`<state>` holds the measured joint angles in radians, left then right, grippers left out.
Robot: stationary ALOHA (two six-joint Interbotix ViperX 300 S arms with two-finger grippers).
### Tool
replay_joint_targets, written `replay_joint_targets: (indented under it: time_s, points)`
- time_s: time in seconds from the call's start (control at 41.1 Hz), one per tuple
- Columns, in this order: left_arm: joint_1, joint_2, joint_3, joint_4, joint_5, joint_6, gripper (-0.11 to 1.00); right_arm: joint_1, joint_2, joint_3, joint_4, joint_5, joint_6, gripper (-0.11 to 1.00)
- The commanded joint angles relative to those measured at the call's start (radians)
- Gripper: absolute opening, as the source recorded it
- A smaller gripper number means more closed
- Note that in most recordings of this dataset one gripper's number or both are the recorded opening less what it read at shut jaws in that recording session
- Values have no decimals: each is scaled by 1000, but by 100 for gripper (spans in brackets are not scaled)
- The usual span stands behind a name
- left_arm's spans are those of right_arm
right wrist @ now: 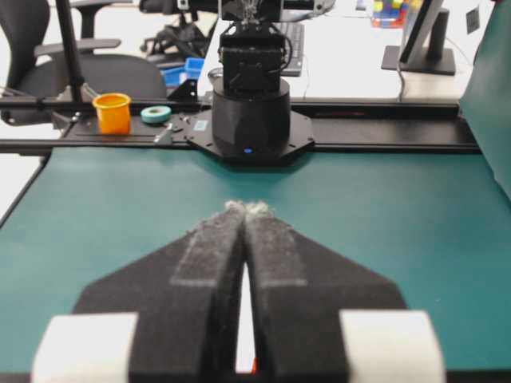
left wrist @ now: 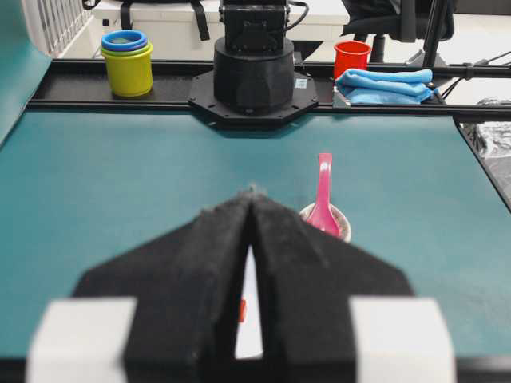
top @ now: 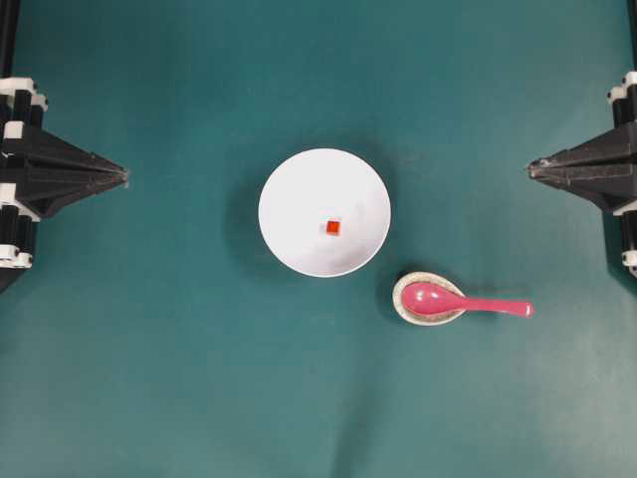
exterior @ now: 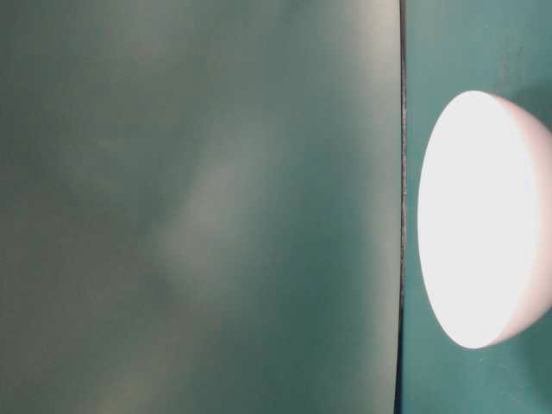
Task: Grip the spoon and scoop the red block from the bowl with right arm.
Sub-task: 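Move the right gripper toward the pink spoon handle, then lower the right gripper over the spoon handle and close on it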
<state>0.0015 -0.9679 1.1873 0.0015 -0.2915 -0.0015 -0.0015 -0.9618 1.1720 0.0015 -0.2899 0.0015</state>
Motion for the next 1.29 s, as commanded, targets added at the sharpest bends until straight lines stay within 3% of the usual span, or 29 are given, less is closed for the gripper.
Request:
replay_joint_targets:
  time_s: [0.0,0.219,0.486,0.705,0.778,0.899,0.972,1.069,1.264]
  points:
    - [0,-5,-41,12,9,6,0,12,3,-21,0,-5,8,0]
    - [0,-6,-61,12,78,-6,0,18,-5,-48,2,54,14,0]
    - [0,-6,-67,12,81,-12,0,26,-26,-54,3,109,31,2]
    - [0,-6,-69,12,89,-12,0,32,-14,-46,35,155,51,45]
    - [0,-6,-69,12,89,-12,0,46,5,-35,44,163,54,49]
    - [0,-6,-67,11,89,-12,0,89,61,-3,63,156,57,47]
    - [0,-6,-69,11,92,-12,0,118,107,20,95,140,60,46]
    - [0,-6,-67,11,97,-12,0,166,186,63,173,64,60,46]
    - [0,-8,-69,11,114,-14,0,298,383,160,353,-196,58,46]
